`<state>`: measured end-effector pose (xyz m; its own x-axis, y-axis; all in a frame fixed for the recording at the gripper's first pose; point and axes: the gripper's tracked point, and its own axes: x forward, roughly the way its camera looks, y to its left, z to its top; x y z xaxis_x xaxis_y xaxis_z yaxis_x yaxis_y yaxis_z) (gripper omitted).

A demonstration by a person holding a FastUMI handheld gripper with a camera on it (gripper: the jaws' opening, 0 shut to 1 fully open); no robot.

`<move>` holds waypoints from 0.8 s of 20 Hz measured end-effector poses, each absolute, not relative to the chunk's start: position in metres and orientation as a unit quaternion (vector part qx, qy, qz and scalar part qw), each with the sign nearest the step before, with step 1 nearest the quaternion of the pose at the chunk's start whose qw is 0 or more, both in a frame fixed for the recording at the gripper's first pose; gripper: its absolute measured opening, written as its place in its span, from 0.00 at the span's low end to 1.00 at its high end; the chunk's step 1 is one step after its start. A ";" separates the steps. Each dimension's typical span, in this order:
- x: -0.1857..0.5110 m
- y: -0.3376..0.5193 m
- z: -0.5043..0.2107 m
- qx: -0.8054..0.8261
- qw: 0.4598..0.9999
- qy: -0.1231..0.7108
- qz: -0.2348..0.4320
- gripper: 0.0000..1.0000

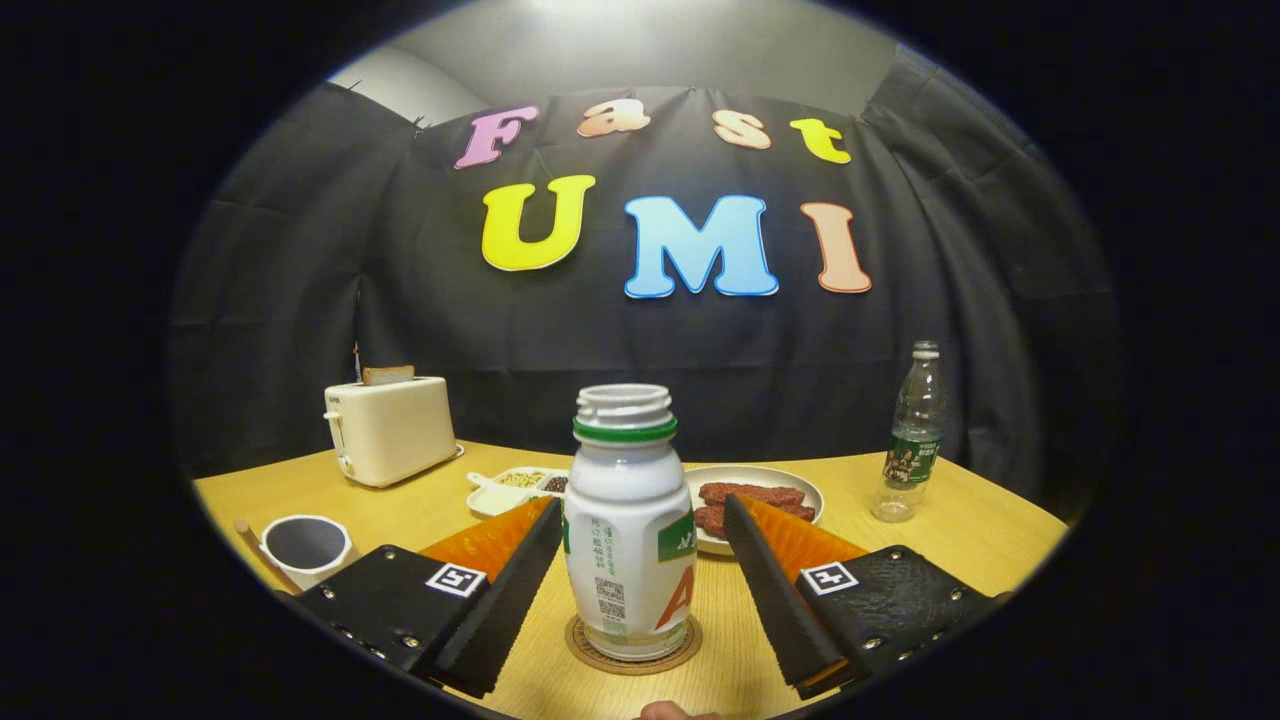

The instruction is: Take the bottle from table, then pour the juice into the cup, finally place the bottle on the coaster

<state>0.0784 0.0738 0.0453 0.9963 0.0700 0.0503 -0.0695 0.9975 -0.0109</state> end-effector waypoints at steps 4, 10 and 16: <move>0.044 0.068 0.075 -0.002 0.999 -0.037 0.028 0.99; -0.004 0.060 0.120 -0.017 0.998 -0.061 0.019 0.99; -0.031 0.047 0.142 -0.028 0.997 -0.072 0.001 0.99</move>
<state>-0.0305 0.0471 0.1419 0.9896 0.0054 0.1434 0.0026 0.9984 -0.0561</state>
